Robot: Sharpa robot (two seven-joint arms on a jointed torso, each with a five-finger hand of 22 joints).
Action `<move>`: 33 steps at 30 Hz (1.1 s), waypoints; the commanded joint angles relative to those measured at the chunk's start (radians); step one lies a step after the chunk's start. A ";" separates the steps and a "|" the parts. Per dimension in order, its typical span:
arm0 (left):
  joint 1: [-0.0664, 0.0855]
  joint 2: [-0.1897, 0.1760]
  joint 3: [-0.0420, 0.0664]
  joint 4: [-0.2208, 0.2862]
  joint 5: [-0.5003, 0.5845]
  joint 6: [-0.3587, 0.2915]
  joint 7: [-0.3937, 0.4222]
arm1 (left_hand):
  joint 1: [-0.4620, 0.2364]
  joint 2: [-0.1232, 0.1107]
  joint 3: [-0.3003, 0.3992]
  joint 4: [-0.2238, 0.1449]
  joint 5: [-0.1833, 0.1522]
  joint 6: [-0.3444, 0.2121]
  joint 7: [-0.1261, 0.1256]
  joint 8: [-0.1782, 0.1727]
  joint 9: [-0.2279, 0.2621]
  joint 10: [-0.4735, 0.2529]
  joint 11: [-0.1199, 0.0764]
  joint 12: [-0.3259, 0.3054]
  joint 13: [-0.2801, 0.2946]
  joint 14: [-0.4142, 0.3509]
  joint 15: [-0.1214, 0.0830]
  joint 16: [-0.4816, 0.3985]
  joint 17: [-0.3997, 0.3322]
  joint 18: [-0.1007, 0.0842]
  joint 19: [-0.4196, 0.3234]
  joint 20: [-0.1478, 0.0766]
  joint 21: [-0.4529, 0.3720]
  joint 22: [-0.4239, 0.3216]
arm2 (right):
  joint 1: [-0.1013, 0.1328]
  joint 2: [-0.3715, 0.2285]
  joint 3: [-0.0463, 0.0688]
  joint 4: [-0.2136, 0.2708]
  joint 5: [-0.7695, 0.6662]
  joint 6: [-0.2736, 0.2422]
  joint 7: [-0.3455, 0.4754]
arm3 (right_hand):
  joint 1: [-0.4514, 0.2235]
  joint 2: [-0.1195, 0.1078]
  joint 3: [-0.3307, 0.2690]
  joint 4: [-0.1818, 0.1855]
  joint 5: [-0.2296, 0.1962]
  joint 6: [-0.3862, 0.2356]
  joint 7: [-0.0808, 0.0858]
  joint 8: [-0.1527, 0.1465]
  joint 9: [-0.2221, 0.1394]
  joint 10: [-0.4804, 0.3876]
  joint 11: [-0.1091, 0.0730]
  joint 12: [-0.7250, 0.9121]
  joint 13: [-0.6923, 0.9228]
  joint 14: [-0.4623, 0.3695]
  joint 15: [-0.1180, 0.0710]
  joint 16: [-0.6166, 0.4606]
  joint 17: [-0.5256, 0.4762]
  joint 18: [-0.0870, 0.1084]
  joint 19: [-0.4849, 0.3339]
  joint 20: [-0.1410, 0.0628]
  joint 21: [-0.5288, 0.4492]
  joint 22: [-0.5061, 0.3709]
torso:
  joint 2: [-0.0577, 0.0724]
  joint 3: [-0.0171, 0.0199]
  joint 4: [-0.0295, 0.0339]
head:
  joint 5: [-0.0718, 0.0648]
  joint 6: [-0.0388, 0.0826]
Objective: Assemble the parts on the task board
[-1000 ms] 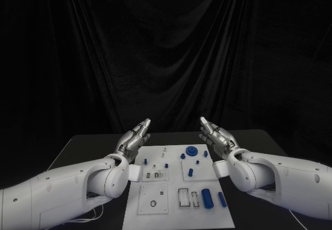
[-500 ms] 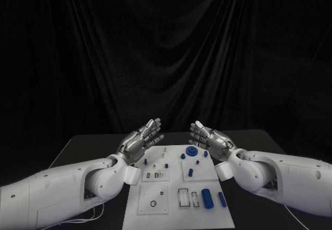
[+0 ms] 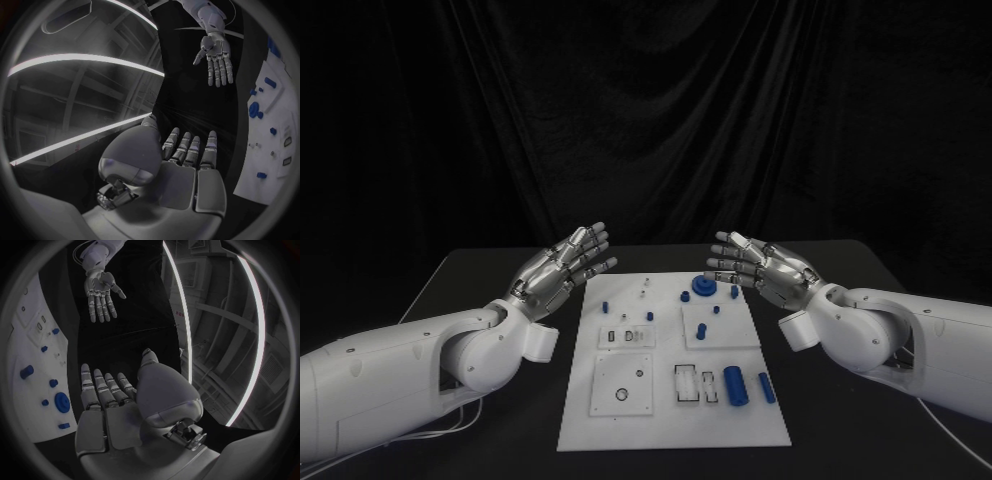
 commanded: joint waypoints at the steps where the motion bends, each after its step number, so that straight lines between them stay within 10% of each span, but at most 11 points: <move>1: 0.002 -0.024 0.001 0.019 -0.030 0.004 0.038 | 0.031 -0.002 0.005 0.001 0.019 0.025 0.006 0.021 0.004 0.004 0.020 0.057 0.003 0.036 0.017 0.047 0.009 0.019 0.049 0.017 0.032 0.015 | 0.017 -0.011 0.001 0.003 -0.133 0.025 -0.045 | 0.051 -0.022 0.006 -0.013 -0.001 0.033 0.018 0.029 0.004 0.018 -0.006 0.064 0.003 0.059 0.004 0.050 0.002 -0.011 0.106 -0.004 0.041 0.011 | 0.014 -0.0022 0.0022 | 0.011 -0.019; 8: 0.004 -0.089 0.001 0.059 -0.032 -0.018 0.049 | 0.052 -0.004 0.012 -0.006 0.041 0.037 0.016 0.032 0.005 0.004 0.029 0.078 0.003 0.051 0.029 0.069 0.011 0.018 0.065 0.021 0.044 0.019 | 0.108 -0.035 0.001 0.011 -0.458 0.014 -0.201 | 0.213 -0.032 0.064 -0.124 0.114 0.180 0.040 0.132 0.017 0.175 -0.008 0.249 0.014 0.321 -0.034 0.146 0.011 0.035 0.335 -0.013 0.114 0.023 | 0.029 -0.0052 0.0020 | 0.023 -0.053; 10: 0.007 -0.105 0.001 0.068 -0.032 -0.027 0.054 | 0.059 -0.005 0.015 -0.009 0.049 0.046 0.019 0.038 0.006 0.007 0.034 0.090 0.004 0.061 0.035 0.081 0.013 0.018 0.075 0.023 0.051 0.022 | 0.151 -0.037 0.001 0.018 -0.585 0.018 -0.271 | 0.260 -0.037 0.091 -0.161 0.110 0.297 0.036 0.208 0.031 0.259 -0.027 0.271 0.013 0.468 -0.085 0.173 0.025 0.066 0.441 -0.031 0.144 0.031 | 0.037 -0.0073 0.0025 | 0.024 -0.057; 19: 0.020 -0.110 0.001 0.067 -0.032 -0.040 0.063 | 0.070 -0.006 0.020 -0.014 0.065 0.071 0.031 0.053 0.009 0.018 0.038 0.122 0.006 0.080 0.045 0.103 0.015 0.016 0.094 0.025 0.066 0.027 | 0.307 0.011 0.001 0.025 -1.213 0.073 -0.507 | 0.286 -0.069 0.137 -0.164 -0.106 0.465 -0.009 0.128 0.030 0.436 -0.091 0.191 0.013 0.803 -0.191 0.166 0.056 0.069 0.693 -0.137 0.241 0.077 | 0.067 -0.0143 0.0070 | 0.036 -0.077; 25: 0.025 -0.097 0.001 0.066 -0.033 -0.035 0.067 | 0.077 -0.005 0.025 -0.018 0.074 0.083 0.039 0.059 0.010 0.021 0.039 0.133 0.007 0.090 0.049 0.116 0.017 0.015 0.099 0.025 0.070 0.029 | 0.326 0.055 0.001 0.011 -1.487 0.075 -0.543 | 0.251 -0.104 0.163 -0.133 -0.157 0.588 -0.035 0.068 0.030 0.556 -0.124 0.118 0.012 0.979 -0.250 0.266 0.134 0.066 0.830 -0.191 0.349 0.142 | 0.089 -0.0262 0.0151 | 0.037 -0.078; 33: 0.029 -0.109 0.001 0.081 -0.033 -0.030 0.067 | 0.084 -0.004 0.029 -0.022 0.084 0.090 0.046 0.063 0.010 0.022 0.039 0.138 0.006 0.097 0.054 0.125 0.017 0.013 0.099 0.025 0.071 0.028 | 0.299 0.102 0.001 -0.002 -1.748 -0.003 -0.567 | 0.248 -0.148 0.261 -0.110 -0.135 0.664 -0.048 -0.036 0.032 0.691 -0.135 -0.006 0.012 1.050 -0.276 0.382 0.250 0.066 0.876 -0.220 0.468 0.239 | 0.113 -0.0386 0.0386 | 0.008 -0.078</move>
